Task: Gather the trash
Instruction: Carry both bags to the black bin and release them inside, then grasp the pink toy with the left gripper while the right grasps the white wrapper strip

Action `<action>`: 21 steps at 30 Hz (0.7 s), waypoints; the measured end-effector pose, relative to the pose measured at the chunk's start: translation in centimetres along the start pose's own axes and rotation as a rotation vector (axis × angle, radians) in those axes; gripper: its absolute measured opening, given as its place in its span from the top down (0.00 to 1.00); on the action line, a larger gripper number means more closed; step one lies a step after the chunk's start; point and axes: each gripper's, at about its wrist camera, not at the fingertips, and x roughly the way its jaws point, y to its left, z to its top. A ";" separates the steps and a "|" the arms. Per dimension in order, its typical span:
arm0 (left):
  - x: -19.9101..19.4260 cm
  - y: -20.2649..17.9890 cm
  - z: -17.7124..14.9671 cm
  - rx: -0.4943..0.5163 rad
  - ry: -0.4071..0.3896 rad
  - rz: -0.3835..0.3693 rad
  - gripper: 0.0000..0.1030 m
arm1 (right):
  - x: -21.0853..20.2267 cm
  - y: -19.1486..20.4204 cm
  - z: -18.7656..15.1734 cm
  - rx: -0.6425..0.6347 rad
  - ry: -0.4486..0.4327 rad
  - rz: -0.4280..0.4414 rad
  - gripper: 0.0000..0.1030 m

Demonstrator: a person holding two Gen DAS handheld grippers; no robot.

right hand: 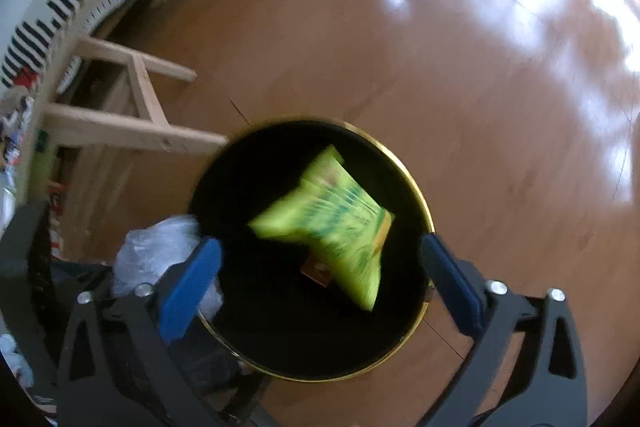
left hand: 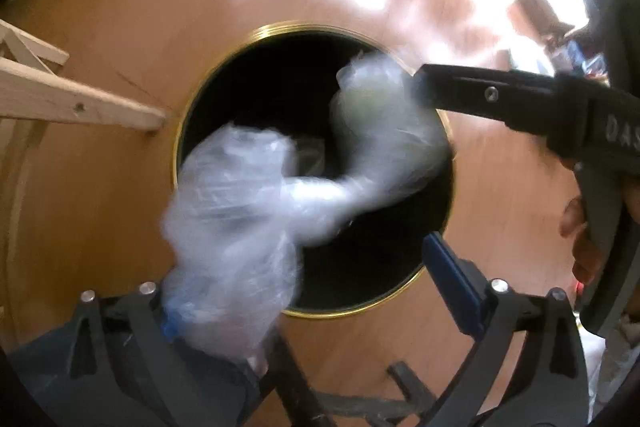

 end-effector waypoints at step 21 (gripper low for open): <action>-32.8 18.0 -7.2 -0.266 -0.646 0.202 0.06 | -6.3 19.4 7.0 -0.290 -0.315 -0.004 0.06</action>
